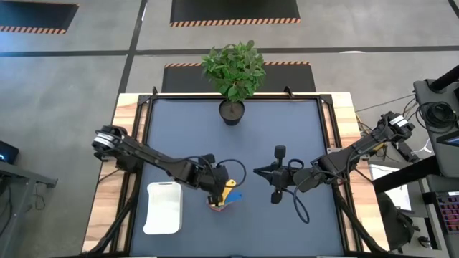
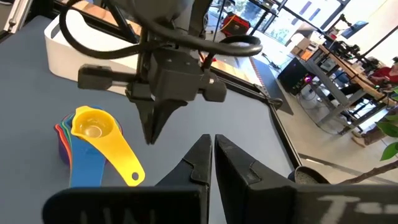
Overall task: Nest measuring cups in basket
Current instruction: Stack the yellow measuring cup on the blue measuring cup
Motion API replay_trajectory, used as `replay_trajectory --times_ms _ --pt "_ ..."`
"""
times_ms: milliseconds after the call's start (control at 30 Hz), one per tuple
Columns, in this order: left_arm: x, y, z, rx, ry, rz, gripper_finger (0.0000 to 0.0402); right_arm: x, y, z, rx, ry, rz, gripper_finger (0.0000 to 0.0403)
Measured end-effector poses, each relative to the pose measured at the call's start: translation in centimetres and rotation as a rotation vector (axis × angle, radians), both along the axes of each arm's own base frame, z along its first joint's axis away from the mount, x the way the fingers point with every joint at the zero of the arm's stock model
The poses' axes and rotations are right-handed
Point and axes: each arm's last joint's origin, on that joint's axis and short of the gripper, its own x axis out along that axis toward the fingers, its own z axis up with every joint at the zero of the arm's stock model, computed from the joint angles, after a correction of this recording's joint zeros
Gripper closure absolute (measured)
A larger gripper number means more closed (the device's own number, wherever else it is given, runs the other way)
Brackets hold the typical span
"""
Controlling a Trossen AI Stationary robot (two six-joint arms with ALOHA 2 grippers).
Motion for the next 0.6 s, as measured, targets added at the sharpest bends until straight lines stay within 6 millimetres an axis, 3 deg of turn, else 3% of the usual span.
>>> replay_trajectory --times_ms 267,600 --pt "0.8 0.3 -1.5 0.036 0.024 0.013 0.0402 0.0 0.0 0.0 0.0 0.0 0.0 0.0394" --pt "1.0 0.2 -1.5 0.032 0.001 0.001 0.0401 0.0 0.0 0.0 -0.008 0.002 0.002 0.0394"
